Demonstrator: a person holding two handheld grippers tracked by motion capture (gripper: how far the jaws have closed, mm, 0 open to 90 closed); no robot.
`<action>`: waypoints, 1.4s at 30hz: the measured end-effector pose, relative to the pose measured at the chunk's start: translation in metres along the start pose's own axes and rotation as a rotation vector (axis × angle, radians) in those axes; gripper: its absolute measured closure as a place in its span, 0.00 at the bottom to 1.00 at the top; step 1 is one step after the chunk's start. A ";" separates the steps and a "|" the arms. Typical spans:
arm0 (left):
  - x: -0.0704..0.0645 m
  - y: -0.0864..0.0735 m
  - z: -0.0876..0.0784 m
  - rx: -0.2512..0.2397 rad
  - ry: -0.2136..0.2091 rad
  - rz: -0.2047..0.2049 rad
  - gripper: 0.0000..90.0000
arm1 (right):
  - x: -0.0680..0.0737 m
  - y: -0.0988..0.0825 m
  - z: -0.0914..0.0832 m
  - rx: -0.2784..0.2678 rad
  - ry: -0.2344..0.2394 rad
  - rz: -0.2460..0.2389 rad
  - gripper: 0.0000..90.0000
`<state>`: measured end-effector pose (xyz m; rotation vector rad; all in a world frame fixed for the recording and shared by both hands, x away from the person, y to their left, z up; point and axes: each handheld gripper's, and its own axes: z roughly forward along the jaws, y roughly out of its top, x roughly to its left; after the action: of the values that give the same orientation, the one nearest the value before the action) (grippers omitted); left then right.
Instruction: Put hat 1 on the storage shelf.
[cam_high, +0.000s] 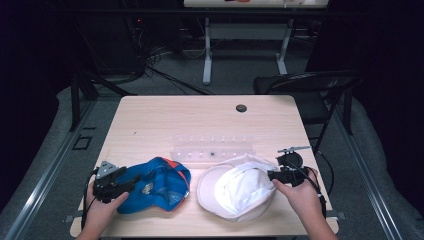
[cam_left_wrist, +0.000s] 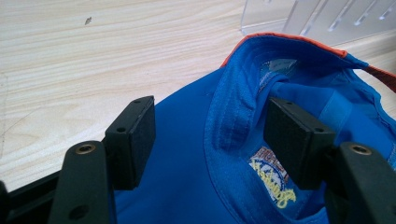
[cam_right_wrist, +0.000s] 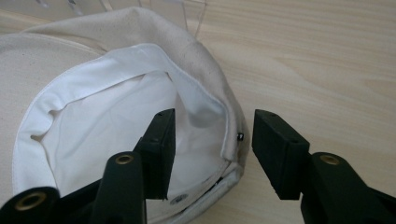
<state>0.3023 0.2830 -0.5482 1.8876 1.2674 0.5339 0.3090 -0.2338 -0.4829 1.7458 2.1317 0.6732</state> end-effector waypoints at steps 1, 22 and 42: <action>0.000 0.000 0.000 0.000 0.000 0.000 0.38 | 0.000 -0.002 0.000 0.005 0.000 0.007 0.52; 0.000 0.000 -0.001 -0.002 0.010 -0.005 0.38 | 0.000 -0.023 0.004 0.122 0.002 0.064 0.73; 0.002 0.000 -0.001 -0.010 0.017 -0.007 0.38 | 0.001 0.000 -0.002 0.224 0.001 -0.009 0.89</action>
<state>0.3023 0.2851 -0.5480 1.8731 1.2797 0.5521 0.3081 -0.2326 -0.4814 1.8450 2.2894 0.4469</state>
